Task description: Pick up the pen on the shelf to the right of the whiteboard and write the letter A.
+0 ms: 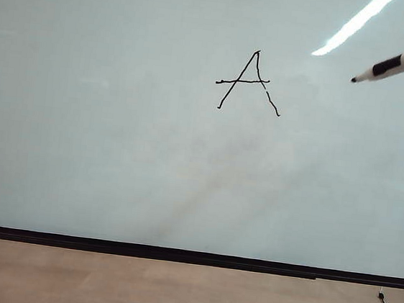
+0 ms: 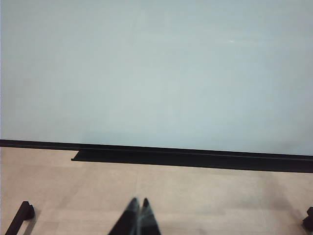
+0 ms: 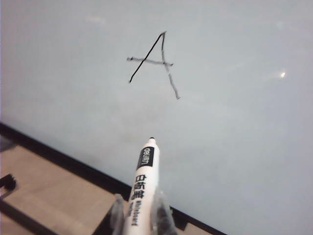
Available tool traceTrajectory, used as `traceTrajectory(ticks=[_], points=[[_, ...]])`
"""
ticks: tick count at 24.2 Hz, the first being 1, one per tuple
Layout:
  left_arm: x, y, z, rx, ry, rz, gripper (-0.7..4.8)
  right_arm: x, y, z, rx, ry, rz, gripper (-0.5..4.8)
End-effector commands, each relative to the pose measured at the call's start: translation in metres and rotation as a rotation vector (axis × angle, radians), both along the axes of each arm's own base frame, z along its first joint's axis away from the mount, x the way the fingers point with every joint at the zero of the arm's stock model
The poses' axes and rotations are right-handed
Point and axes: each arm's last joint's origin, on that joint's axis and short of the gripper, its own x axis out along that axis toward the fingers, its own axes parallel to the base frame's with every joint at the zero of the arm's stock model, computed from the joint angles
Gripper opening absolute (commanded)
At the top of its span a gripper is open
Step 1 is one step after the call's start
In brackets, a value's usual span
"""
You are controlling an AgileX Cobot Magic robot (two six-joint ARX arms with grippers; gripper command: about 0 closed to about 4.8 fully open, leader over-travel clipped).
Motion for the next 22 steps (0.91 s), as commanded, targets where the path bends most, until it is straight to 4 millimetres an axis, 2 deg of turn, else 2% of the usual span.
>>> traceTrajectory(ticks=[1, 4, 7, 14, 22], points=[[0.0, 0.0, 0.001, 0.004, -0.004, -0.004, -0.05, -0.001, 0.0, 0.0, -0.003, -0.005, 0.016, -0.05], [0.0, 0.0, 0.001, 0.004, -0.002, -0.002, -0.05, 0.001, 0.002, -0.01, -0.017, 0.007, 0.018, -0.05], [0.0, 0.0, 0.001, 0.004, -0.001, -0.003, -0.04, 0.004, 0.008, -0.028, 0.032, -0.007, 0.055, -0.05], [0.0, 0.0, 0.001, 0.004, -0.001, -0.002, -0.04, 0.006, 0.008, -0.035, -0.006, 0.03, 0.058, -0.05], [0.0, 0.0, 0.001, 0.004, -0.001, -0.002, -0.04, 0.026, -0.02, -0.036, -0.013, 0.037, -0.127, -0.05]])
